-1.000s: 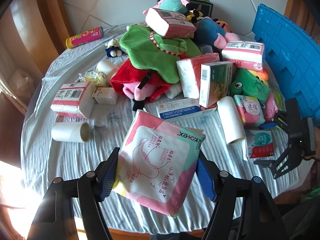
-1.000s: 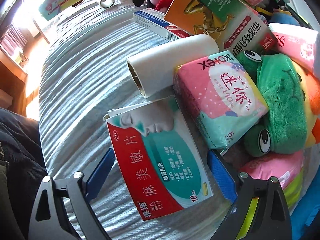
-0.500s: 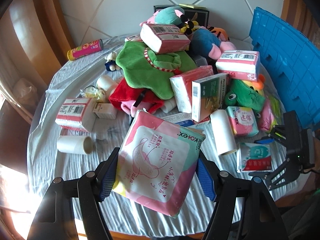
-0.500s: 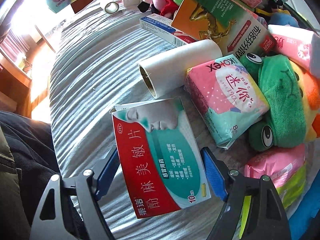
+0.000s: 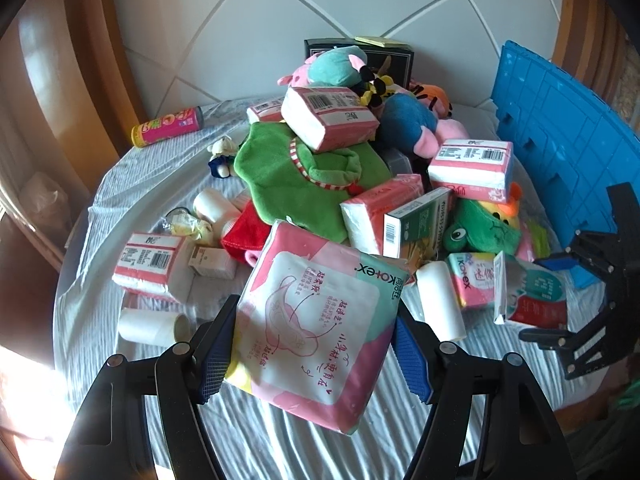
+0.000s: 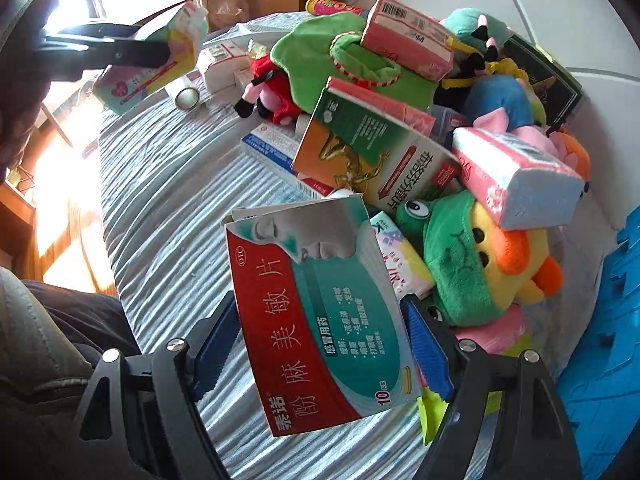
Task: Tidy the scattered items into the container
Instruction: 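Grasp the red-white medicine box with the right tool and lift it, then carry the Kotex pack and red-white box over the blue crate with both tools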
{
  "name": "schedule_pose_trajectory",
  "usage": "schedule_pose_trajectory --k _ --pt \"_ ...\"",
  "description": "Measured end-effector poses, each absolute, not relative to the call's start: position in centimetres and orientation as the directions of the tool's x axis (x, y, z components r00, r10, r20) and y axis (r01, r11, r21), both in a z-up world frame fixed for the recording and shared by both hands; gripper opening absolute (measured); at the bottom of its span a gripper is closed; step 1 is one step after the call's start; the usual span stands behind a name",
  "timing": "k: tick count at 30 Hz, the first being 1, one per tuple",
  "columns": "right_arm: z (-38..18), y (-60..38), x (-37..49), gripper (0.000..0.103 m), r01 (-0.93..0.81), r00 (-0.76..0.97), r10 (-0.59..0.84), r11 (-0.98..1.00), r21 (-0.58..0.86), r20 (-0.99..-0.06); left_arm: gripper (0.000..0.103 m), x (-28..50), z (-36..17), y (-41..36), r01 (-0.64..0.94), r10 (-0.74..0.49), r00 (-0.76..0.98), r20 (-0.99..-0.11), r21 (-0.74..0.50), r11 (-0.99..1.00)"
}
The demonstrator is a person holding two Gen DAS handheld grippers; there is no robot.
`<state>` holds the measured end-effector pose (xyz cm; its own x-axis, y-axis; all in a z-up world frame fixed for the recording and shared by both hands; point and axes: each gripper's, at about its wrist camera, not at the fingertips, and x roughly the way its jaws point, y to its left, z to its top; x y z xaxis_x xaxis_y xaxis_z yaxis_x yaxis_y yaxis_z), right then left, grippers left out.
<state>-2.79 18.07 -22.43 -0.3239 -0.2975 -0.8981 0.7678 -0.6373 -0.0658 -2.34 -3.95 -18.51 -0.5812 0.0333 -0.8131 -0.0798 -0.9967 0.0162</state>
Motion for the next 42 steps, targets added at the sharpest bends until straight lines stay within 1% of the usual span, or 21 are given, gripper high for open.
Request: schedule_pose_trajectory --k 9,16,28,35,42 --pt "-15.1 15.6 -4.0 0.079 0.679 -0.442 -0.288 -0.727 -0.106 -0.85 0.07 -3.8 -15.6 -6.2 -0.072 0.029 -0.623 -0.782 0.021 -0.997" --pt "-10.7 13.6 -4.4 0.079 0.617 -0.494 -0.289 -0.781 -0.096 -0.82 0.07 -4.3 -12.5 -8.4 -0.073 0.043 -0.662 -0.748 0.008 -0.997" --pt "-5.2 12.7 -5.2 0.079 0.528 -0.572 -0.312 -0.848 -0.049 -0.759 0.07 -5.1 -8.1 -10.3 -0.071 0.038 -0.701 -0.712 0.016 -0.997" --pt "-3.1 13.3 -6.1 0.079 0.508 -0.602 -0.325 -0.86 -0.036 -0.729 0.07 -5.6 -5.4 -9.4 -0.071 0.031 -0.734 -0.679 0.032 -0.997" --pt "0.0 16.4 -6.1 0.079 0.491 -0.651 -0.343 -0.871 -0.03 -0.678 0.07 -5.5 -2.8 -7.3 -0.06 0.022 -0.769 -0.639 0.038 -0.997"
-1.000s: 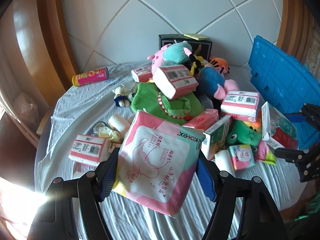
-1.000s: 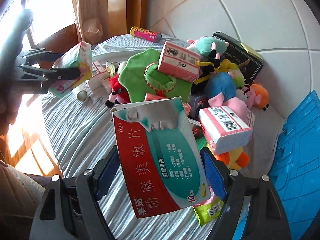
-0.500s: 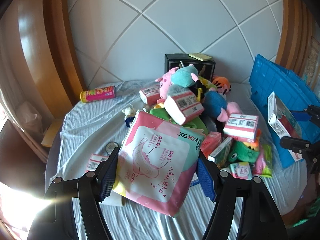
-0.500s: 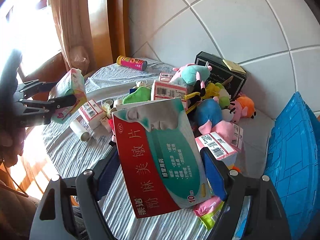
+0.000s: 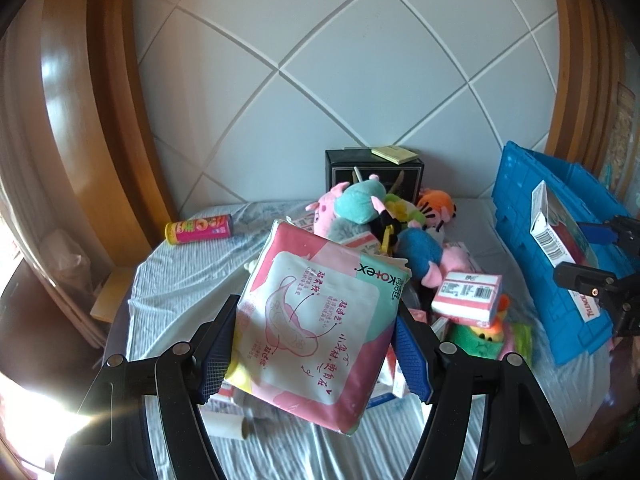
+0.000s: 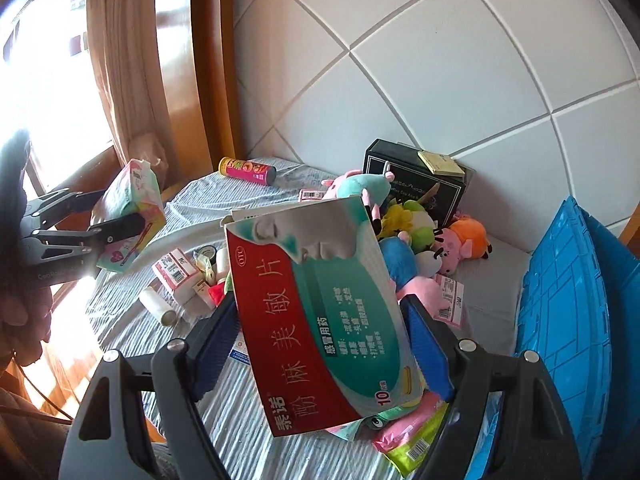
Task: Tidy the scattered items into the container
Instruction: 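Carry the Kotex pack and red-white box over the blue crate with both tools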
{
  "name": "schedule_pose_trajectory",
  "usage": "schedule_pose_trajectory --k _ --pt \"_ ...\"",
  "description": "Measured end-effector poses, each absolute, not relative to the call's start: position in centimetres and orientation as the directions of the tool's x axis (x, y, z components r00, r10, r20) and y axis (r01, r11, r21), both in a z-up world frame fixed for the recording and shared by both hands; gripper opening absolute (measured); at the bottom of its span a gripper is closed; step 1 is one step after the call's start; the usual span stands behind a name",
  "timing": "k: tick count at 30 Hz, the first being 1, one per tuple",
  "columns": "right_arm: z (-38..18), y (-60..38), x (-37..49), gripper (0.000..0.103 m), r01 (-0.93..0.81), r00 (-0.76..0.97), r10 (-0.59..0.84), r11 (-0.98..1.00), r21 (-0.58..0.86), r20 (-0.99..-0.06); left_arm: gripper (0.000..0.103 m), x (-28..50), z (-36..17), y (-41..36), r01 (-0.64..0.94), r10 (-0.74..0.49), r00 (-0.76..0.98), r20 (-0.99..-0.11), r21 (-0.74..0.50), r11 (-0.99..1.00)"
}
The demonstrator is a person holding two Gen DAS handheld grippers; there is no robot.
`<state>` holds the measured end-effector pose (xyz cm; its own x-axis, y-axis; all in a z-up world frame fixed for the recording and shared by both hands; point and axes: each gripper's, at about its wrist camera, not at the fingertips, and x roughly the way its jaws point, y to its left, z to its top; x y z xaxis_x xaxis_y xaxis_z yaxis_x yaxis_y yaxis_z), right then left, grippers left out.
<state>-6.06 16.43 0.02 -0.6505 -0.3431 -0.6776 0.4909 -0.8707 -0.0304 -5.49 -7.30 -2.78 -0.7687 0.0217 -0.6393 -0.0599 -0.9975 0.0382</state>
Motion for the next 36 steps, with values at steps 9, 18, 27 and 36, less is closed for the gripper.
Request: schedule_pose_trajectory --k 9,18,27,36 --pt "1.4 22.9 -7.4 0.079 0.443 -0.695 -0.314 -0.896 -0.041 -0.647 0.07 -6.7 -0.7 -2.5 -0.055 0.008 -0.799 -0.601 0.059 -0.997" --pt "3.1 30.3 -7.4 0.079 0.383 -0.734 -0.293 -0.924 -0.018 -0.612 0.07 -7.9 1.6 4.7 -0.094 0.039 -0.825 -0.564 0.069 -0.993" --pt "5.2 40.1 -6.4 0.079 0.218 -0.805 -0.175 -0.976 -0.007 -0.567 0.07 -9.7 4.3 14.6 -0.275 0.208 -0.826 -0.524 0.051 -0.96" --pt "6.1 51.1 -5.1 0.079 -0.022 -0.831 0.023 -1.0 -0.008 -0.556 0.07 -12.4 6.7 26.1 -0.481 0.395 -0.779 -0.487 0.06 -0.874"
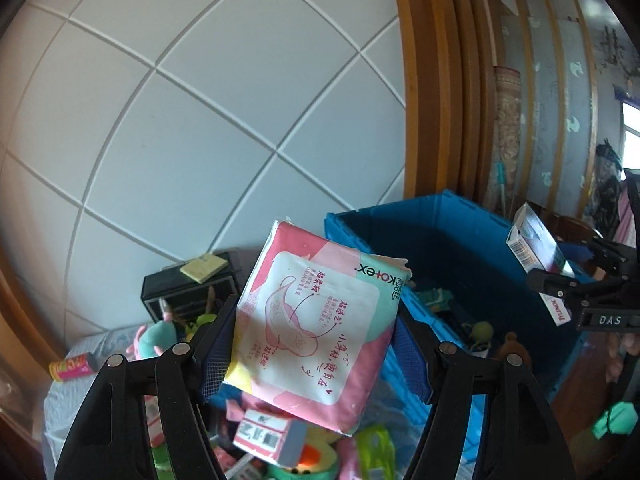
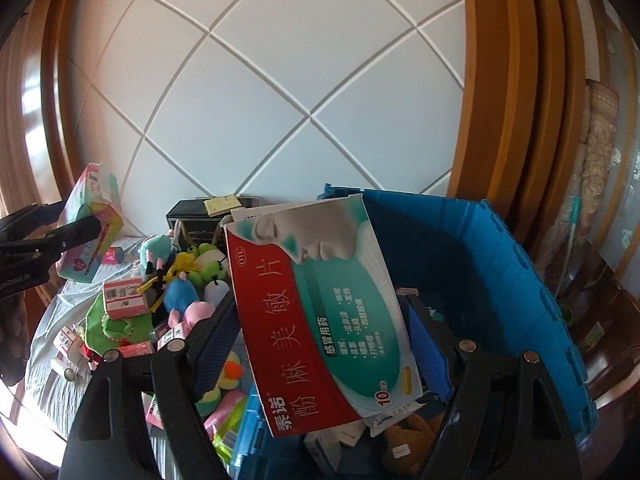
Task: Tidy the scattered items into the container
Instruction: 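Carry the Kotex pack and red-white box over the blue crate with both tools, then open both tools to drop the pack and box into the crate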
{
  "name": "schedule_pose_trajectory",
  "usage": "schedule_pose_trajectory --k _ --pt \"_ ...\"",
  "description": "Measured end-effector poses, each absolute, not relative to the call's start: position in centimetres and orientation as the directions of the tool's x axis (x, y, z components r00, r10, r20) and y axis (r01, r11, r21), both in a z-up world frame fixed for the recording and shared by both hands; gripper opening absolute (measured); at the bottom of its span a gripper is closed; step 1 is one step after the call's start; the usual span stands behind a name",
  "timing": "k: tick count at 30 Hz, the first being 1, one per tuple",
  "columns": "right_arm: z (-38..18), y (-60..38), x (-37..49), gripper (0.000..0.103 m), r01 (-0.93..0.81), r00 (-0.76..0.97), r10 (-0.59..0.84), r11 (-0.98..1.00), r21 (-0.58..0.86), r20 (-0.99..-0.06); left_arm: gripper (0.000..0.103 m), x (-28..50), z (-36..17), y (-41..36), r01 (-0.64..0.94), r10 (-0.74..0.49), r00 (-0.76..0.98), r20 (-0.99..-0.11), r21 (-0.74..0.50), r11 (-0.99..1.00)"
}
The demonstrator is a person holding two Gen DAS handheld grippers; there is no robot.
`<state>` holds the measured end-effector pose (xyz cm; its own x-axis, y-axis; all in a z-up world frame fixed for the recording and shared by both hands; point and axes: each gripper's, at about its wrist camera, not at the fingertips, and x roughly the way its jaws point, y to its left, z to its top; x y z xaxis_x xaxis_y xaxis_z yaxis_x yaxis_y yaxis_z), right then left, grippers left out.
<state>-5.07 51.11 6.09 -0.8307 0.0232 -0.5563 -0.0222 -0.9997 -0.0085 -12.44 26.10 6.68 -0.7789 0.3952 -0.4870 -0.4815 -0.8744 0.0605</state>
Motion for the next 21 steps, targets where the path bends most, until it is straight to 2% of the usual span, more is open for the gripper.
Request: schedule_pose_trajectory --k 9,21 --pt "4.0 57.3 -5.4 0.079 -0.17 -0.787 0.138 -0.985 -0.004 -0.601 0.07 -14.2 8.0 38.1 -0.647 0.535 -0.673 -0.51 0.057 -0.76" --pt "2.1 62.6 -6.5 0.079 -0.271 -0.741 0.204 -0.963 0.007 -0.64 0.07 -16.2 8.4 49.8 -0.69 0.537 -0.636 -0.553 0.096 -0.718"
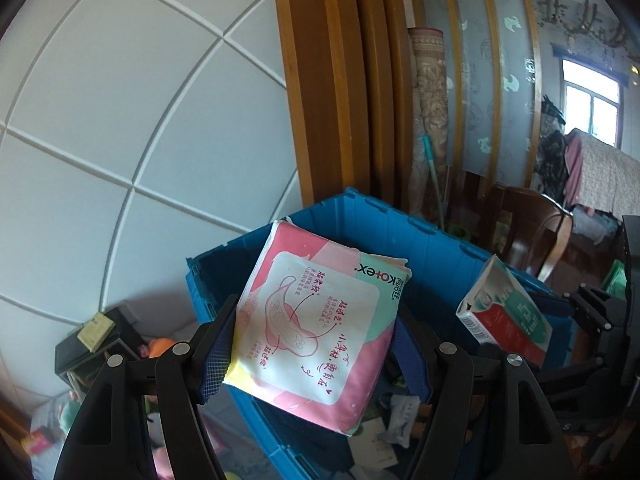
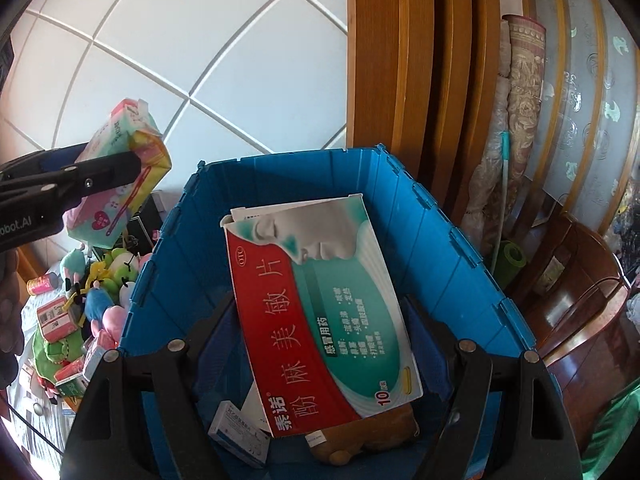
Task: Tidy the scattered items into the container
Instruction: 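Open both tools to drop the pack and box into the crate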
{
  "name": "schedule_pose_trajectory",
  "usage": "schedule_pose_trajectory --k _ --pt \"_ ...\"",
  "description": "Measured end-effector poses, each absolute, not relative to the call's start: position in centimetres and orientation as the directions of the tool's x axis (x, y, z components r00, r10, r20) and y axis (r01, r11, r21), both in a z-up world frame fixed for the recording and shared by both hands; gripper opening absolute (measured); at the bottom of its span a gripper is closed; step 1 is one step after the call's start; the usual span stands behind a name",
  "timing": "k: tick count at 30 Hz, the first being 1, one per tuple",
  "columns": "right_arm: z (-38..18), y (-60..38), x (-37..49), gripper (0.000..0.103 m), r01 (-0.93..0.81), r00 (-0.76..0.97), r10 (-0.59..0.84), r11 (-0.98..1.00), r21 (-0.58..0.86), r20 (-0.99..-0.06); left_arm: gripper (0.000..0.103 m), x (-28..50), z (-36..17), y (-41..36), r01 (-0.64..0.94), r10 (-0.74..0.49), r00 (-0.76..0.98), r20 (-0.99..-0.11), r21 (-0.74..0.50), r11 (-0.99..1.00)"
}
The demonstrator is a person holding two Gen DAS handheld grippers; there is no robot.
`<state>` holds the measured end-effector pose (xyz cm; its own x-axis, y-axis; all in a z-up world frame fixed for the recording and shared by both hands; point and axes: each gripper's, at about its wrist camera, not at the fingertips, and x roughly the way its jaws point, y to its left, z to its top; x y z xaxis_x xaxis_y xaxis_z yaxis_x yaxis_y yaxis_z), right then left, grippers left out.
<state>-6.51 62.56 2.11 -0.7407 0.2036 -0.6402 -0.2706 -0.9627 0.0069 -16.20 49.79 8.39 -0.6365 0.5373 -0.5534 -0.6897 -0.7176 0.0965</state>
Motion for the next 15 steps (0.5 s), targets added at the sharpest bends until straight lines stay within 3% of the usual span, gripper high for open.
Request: schedule_pose_trajectory --k 15 --pt "2.2 65.1 -9.2 0.079 -0.304 -0.725 0.244 -0.952 -0.02 -0.644 0.07 -18.4 7.7 53.9 -0.686 0.534 -0.623 -0.572 0.069 -0.725"
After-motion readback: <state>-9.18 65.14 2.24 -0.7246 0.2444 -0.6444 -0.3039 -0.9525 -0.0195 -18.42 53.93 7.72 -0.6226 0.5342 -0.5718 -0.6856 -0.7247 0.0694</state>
